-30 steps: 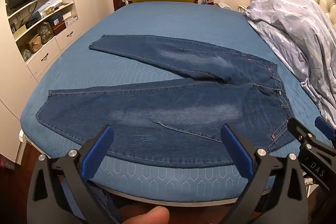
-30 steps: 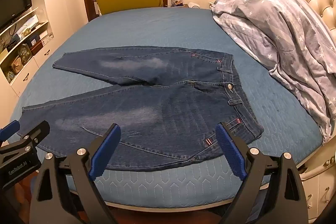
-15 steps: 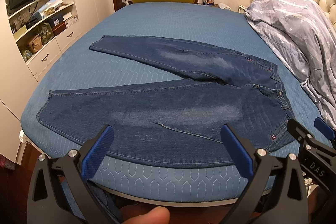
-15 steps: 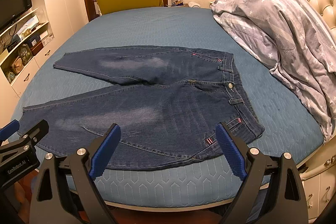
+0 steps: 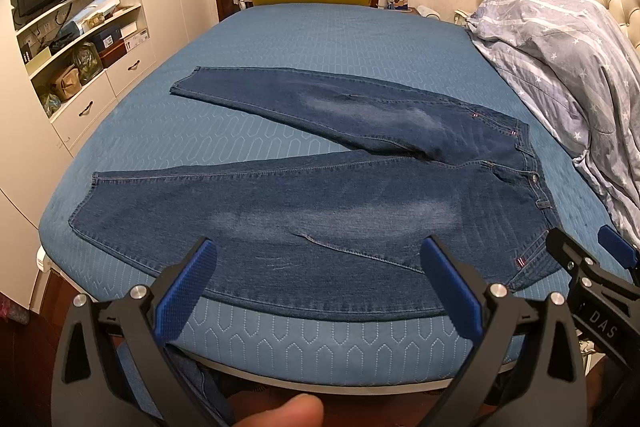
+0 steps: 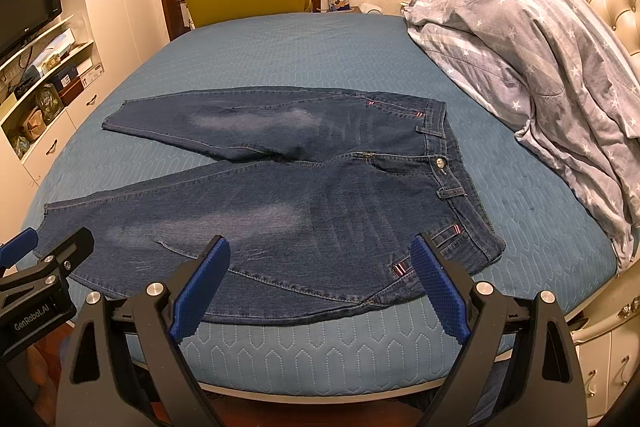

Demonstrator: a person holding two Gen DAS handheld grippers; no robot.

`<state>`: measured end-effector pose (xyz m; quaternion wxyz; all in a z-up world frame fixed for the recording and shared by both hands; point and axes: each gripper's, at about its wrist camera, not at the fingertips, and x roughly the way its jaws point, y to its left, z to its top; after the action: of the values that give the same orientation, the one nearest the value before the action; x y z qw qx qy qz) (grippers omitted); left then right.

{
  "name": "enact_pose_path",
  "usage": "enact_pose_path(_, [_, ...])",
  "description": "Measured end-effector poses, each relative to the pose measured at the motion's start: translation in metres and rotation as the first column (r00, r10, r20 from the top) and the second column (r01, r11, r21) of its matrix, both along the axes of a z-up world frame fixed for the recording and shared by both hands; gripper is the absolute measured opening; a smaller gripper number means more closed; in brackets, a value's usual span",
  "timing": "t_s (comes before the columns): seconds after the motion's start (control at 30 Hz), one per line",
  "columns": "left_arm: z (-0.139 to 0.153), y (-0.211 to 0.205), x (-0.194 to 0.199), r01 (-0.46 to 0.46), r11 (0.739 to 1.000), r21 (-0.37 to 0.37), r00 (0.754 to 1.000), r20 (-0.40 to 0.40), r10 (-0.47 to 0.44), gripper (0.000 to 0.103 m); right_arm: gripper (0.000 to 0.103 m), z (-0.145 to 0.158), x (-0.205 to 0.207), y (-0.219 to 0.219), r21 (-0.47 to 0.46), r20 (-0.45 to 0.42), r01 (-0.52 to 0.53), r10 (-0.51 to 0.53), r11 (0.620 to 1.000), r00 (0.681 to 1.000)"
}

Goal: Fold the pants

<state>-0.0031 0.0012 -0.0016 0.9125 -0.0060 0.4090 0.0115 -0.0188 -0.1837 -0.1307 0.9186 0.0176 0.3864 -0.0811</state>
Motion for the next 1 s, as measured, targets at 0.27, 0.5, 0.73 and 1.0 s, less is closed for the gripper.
enact_pose_path(0.27, [0.0002,0.0003,0.0023,-0.003,1.0,-0.002,1.0,-0.005,0.003,0.102,0.088,-0.0002,0.0002,-0.0005,0.0,-0.001,0.002,-0.002,1.0,1.0])
enact_pose_path(0.5, [0.0,0.0005,0.0034,-0.004,1.0,-0.004,1.0,-0.006,0.004,0.102,0.088,-0.0003,0.0011,0.0003,0.001,-0.004,-0.002,0.002,1.0,1.0])
enact_pose_path(0.73, [0.0,0.0005,0.0035,-0.003,1.0,-0.004,1.0,-0.007,0.003,0.102,0.088,-0.0005,0.0015,0.0,0.001,-0.003,0.001,-0.001,1.0,1.0])
enact_pose_path(1.0, [0.0,0.0007,0.0036,-0.003,1.0,-0.005,1.0,-0.007,0.003,0.102,0.088,-0.0009,0.0018,-0.0008,0.003,-0.004,0.0,0.0,1.0,1.0])
